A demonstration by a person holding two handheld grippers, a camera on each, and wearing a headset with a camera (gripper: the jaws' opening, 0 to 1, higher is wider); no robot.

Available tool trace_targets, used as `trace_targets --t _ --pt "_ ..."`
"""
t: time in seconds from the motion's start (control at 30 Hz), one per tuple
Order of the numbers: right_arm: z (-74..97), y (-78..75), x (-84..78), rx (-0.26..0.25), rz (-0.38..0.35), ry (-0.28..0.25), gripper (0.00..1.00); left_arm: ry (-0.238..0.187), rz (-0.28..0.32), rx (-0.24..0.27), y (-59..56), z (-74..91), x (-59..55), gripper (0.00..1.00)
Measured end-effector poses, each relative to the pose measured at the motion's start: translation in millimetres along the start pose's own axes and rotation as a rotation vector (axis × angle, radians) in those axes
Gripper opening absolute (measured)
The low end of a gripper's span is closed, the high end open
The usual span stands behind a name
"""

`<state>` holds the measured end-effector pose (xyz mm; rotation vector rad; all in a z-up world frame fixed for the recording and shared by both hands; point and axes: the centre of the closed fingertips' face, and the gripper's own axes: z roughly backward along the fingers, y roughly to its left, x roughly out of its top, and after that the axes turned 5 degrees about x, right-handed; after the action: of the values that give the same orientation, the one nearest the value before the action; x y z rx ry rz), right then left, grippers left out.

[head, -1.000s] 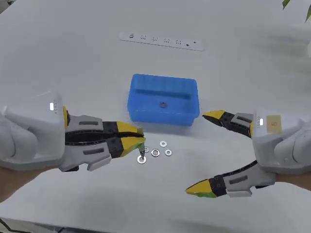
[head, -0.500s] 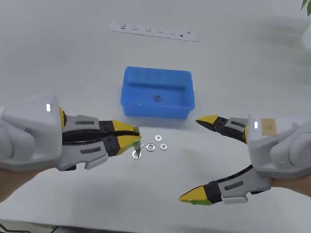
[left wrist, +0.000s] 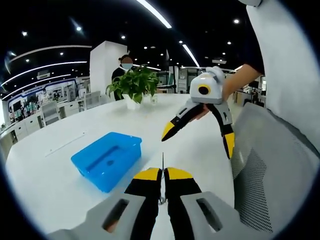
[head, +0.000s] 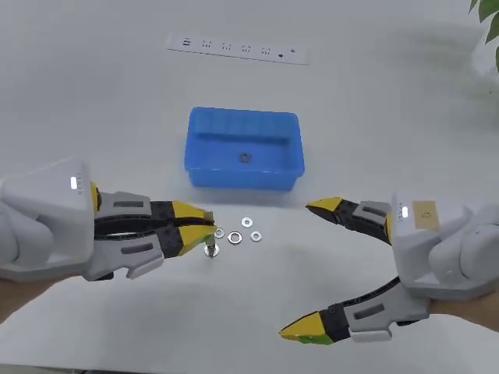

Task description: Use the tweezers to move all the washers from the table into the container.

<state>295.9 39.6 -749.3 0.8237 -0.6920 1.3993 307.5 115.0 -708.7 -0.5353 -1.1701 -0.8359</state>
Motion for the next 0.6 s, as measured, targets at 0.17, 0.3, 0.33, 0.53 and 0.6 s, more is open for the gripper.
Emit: trace_targets --t 0.17,0.3,0.33,0.53,0.6 --pt "-7.0 0.4 5.6 0.009 0.001 -0.009 0.96 0.009 0.02 -0.011 1.1 3.5 -1.6 0.06" --pt "-19.3 -2.3 14.0 0.035 -0.004 -0.014 0.88 0.019 0.026 -0.032 -1.4 3.8 -1.8 0.06" --pt "-22.4 -2.8 16.5 0.044 -0.004 -0.014 0.87 0.019 0.023 -0.034 -1.7 3.7 -1.9 0.06" --pt "-45.8 -5.3 30.6 0.102 0.056 -0.002 0.75 0.017 0.039 -0.04 -1.7 2.5 -1.3 0.07" --pt "-54.4 -5.7 32.6 0.116 0.059 -0.001 0.73 0.019 0.042 -0.04 -1.2 2.7 -1.4 0.07"
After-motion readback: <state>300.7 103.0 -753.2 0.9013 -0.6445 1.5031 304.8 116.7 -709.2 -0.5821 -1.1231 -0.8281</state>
